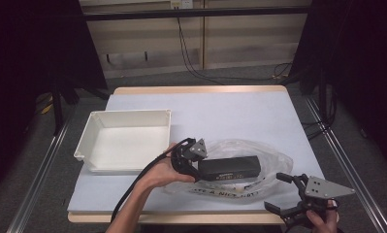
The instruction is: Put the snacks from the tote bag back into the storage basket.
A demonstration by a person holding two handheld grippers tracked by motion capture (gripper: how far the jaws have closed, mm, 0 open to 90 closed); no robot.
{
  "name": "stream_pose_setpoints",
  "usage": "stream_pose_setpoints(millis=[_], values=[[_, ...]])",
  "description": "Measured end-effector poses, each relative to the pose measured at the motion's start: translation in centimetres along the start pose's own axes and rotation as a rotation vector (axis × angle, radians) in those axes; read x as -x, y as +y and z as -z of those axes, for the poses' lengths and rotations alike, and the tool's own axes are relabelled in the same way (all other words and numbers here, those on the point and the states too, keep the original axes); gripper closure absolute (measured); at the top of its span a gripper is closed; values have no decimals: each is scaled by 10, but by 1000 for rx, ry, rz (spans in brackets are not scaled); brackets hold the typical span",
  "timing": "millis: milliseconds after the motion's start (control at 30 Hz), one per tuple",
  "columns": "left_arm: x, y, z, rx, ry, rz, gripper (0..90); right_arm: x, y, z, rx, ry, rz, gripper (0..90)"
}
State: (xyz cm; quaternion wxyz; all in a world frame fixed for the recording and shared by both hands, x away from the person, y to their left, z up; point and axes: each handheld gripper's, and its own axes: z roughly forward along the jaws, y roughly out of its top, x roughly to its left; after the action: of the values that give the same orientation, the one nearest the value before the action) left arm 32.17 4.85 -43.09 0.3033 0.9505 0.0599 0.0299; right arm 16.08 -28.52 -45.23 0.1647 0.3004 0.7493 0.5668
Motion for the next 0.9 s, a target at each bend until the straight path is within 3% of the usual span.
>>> stream_pose_setpoints(millis=[333, 567, 600, 900], values=[[-1, -2, -12, -24, -29, -31, 383, 4, -2, -6, -6, -10, -16, 0], [-1, 0, -20, -50, -35, -31, 376, 4, -3, -8, -9, -6, -19, 0], [-1, 0, -20, -49, -45, -15, 379, 4, -3, -8, -9, -4, -15, 0], [1, 2, -19, -37, -61, -15, 425, 6, -4, -5, -11, -3, -19, 0]])
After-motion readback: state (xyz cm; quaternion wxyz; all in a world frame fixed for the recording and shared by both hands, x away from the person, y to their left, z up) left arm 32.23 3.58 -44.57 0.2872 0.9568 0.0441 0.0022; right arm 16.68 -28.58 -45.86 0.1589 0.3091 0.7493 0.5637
